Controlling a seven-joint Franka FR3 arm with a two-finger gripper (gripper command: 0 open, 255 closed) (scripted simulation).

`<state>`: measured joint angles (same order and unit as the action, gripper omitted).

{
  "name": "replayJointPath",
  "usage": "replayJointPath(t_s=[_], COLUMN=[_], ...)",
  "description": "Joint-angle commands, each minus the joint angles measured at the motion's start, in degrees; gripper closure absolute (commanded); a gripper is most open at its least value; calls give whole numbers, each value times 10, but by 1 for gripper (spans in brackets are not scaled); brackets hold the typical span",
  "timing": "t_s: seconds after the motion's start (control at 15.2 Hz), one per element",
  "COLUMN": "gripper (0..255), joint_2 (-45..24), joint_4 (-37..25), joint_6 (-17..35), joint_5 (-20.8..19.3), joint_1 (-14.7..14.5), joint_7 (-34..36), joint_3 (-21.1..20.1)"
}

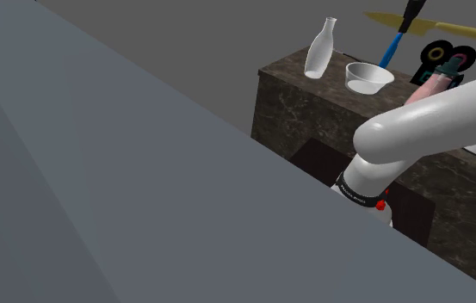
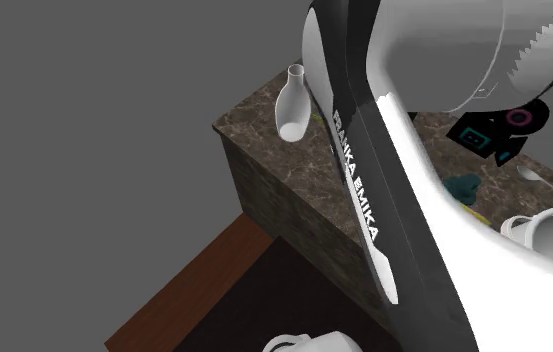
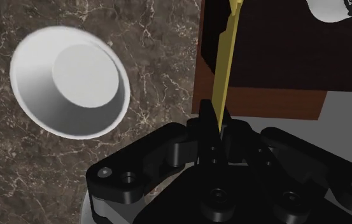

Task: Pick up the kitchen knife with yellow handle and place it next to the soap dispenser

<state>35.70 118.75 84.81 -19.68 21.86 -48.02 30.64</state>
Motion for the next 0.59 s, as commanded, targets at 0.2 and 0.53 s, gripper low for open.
replayJointPath(t_s=[0.2,0.53], gripper=[255,255], joint_2=[57,68], joint_4=[41,85], joint_6=[-10,24], joint_5=[-29,-38], joint_1=[27,31], joint_7=[-21,-15], joint_3=[6,15])
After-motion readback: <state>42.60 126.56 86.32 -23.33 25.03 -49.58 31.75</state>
